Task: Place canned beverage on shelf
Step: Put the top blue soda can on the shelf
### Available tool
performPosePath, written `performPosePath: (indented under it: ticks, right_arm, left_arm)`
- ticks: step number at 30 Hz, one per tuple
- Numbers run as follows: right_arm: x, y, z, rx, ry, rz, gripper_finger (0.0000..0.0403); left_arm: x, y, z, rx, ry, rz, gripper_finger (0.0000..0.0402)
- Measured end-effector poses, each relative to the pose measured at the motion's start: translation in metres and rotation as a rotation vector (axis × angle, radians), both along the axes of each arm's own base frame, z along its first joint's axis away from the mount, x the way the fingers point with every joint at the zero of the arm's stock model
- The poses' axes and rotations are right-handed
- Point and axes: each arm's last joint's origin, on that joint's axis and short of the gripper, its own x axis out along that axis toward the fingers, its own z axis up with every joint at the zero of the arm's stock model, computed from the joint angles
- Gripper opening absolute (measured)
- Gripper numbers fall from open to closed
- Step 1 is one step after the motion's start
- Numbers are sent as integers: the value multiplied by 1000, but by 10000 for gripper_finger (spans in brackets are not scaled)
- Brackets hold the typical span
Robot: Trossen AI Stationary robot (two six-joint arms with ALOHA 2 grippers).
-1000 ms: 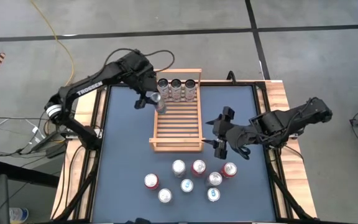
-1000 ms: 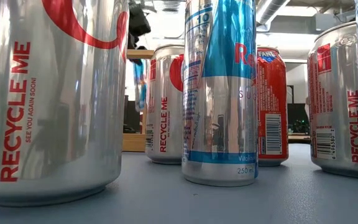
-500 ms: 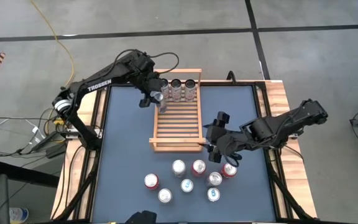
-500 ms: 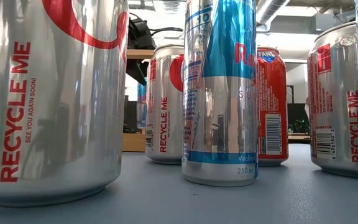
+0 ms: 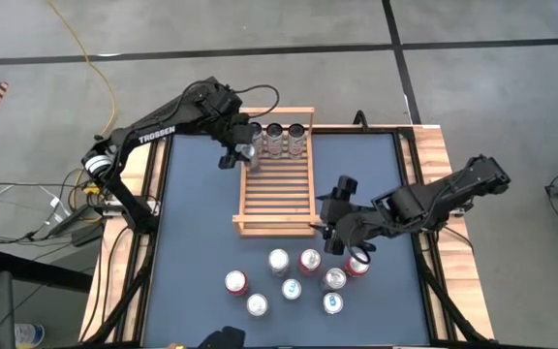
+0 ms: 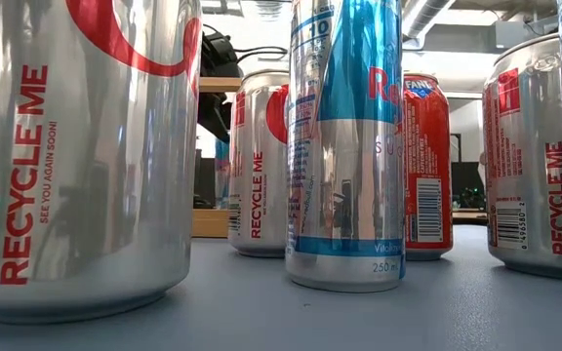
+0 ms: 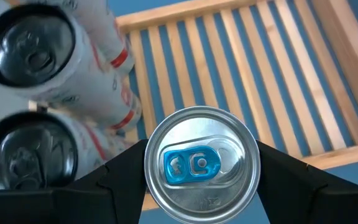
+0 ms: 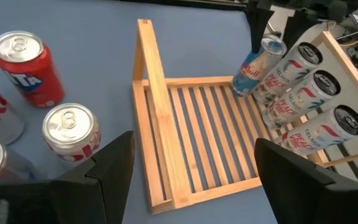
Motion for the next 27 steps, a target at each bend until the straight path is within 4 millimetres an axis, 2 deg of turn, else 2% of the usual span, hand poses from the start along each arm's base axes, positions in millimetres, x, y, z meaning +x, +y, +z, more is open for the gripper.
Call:
performPosePath:
  ticks: [11,18,27]
  right_arm:
    - [0,0,0,0,0,0,302]
    - [0,0,0,0,0,0,302]
    - [0,0,0,0,0,0,302]
  left_arm:
    - [0,-1,-1,-1,11,-7,237]
    - [-1,-1,-16,12,18,23,237]
    - [-2,-1,-18,27,26,23,237]
